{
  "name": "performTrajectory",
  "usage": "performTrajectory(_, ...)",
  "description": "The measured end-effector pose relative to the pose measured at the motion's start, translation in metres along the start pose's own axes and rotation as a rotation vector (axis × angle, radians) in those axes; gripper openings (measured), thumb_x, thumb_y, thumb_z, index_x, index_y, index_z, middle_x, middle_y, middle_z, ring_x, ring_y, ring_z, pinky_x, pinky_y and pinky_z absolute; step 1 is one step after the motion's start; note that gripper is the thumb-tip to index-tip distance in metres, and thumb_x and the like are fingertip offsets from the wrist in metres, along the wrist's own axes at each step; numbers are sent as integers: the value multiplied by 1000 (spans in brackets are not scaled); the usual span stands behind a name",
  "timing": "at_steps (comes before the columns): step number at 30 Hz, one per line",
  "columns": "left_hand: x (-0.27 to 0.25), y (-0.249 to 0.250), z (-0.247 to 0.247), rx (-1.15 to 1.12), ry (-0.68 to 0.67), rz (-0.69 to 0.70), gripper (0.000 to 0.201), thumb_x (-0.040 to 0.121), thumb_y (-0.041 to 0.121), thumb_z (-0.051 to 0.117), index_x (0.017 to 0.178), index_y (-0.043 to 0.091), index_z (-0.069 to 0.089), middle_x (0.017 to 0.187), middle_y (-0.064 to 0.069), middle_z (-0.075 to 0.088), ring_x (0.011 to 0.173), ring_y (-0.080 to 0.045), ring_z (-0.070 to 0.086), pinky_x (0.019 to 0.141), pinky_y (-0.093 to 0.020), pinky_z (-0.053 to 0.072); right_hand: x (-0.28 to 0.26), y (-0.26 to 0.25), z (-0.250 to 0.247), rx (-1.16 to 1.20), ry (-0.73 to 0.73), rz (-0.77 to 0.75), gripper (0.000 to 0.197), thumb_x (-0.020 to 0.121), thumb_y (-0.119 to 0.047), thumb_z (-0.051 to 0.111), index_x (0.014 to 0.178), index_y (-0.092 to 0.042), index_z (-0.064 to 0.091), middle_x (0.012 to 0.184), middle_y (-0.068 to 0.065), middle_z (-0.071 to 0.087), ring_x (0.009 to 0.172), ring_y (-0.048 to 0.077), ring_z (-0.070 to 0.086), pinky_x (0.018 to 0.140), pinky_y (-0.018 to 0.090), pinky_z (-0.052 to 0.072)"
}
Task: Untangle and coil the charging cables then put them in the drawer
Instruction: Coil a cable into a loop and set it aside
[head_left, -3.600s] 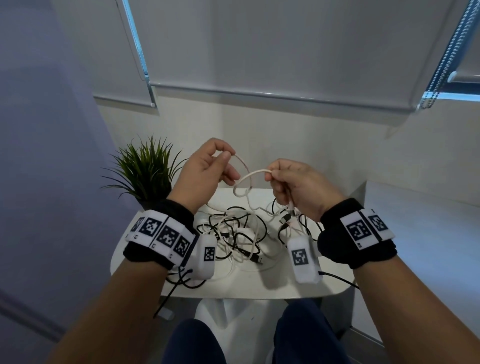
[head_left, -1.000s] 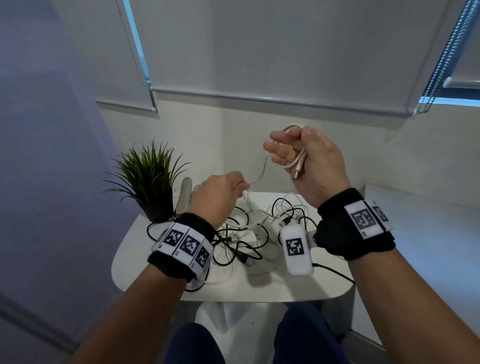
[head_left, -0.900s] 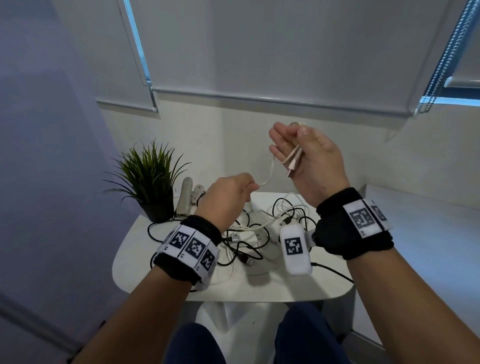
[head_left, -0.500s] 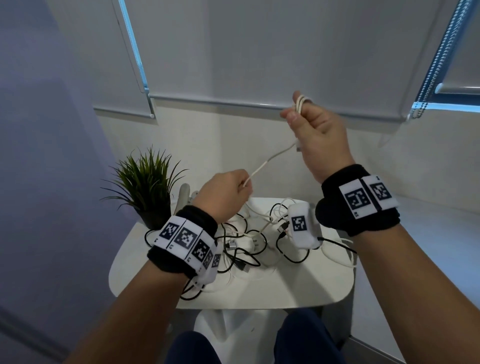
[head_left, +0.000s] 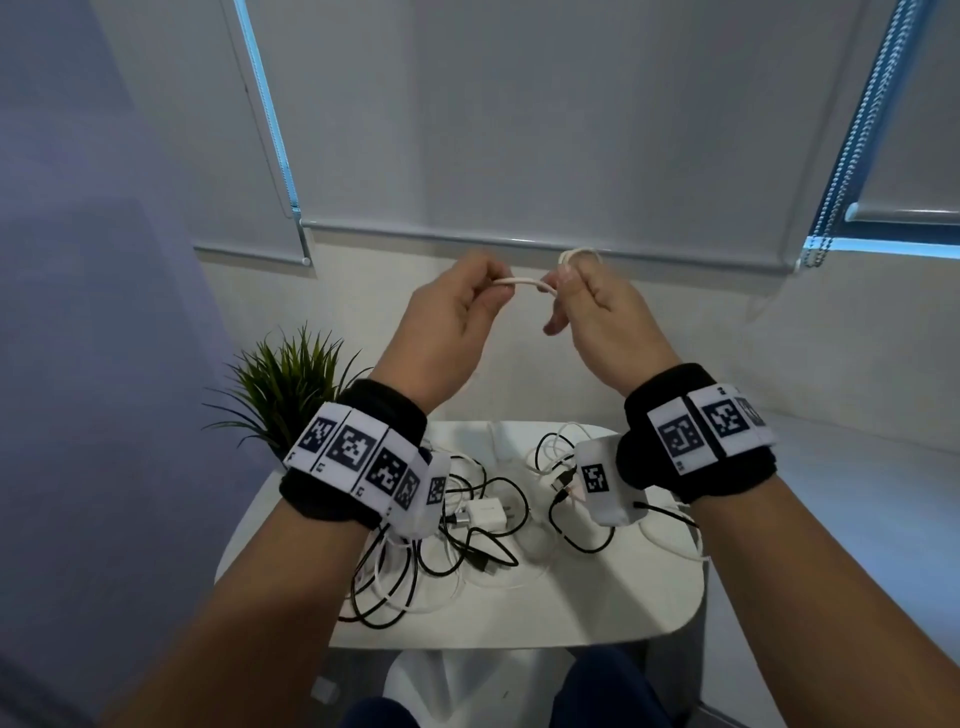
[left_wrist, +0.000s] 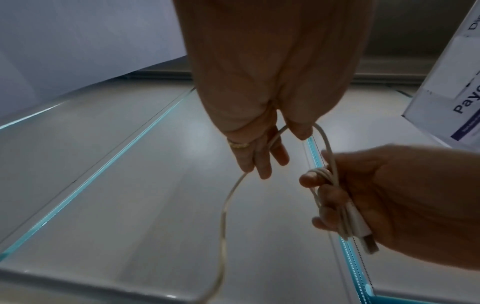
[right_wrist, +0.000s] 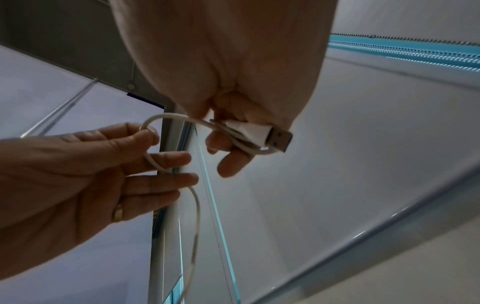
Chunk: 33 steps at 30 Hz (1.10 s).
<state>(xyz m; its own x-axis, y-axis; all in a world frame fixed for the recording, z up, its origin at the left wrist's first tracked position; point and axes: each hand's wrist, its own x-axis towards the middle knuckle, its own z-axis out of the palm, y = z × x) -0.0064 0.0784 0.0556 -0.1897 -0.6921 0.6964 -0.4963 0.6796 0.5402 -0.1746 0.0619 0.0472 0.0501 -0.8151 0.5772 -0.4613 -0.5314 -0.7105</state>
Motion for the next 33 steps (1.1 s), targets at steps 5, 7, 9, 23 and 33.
performTrajectory(5, 15, 4, -10, 8, 83, 66, 8, 95, 15, 53, 95, 9, 58, 76, -9, 60, 66, -14, 49, 61, -20, 38, -4, -8, -2, 90, -95, -2, 40, 96, -45, 44, 89, -11, 64, 57, -9, 47, 52, 6, 46, 58, 22, 41)
performTrajectory(7, 17, 3, -14, 19, 123, 57, 8, 94, 17, 54, 92, 10, 58, 76, -12, 60, 67, -17, 52, 62, -22, 40, -7, -8, 0, 110, -147, 6, 33, 96, -42, 47, 83, -17, 65, 50, -13, 47, 51, 7, 43, 59, 26, 40)
performTrajectory(9, 19, -2, -17, 2, 142, 9, 8, 94, 20, 55, 90, 14, 59, 76, -9, 62, 68, -15, 62, 65, -28, 48, -10, -9, 2, 198, -193, 29, 32, 99, -32, 46, 77, -18, 64, 48, -11, 45, 47, 10, 40, 53, 24, 38)
performTrajectory(23, -11, -21, -4, 402, -174, -84, 31, 99, 22, 41, 123, 24, 60, 89, -11, 62, 72, -31, 61, 73, -42, 51, -21, -32, 12, 766, -182, 209, 48, 102, -37, 35, 63, -12, 49, 39, -1, 34, 32, 14, 33, 48, 28, 42)
performTrajectory(33, -30, -25, 2, 191, -374, -390, 30, 97, 20, 35, 115, 43, 47, 75, 11, 54, 46, -15, 62, 72, -52, 55, -18, -30, 15, 1086, -38, 201, 29, 102, -19, 34, 90, -5, 56, 105, 17, 68, 100, 29, 68, 91, 40, 54)
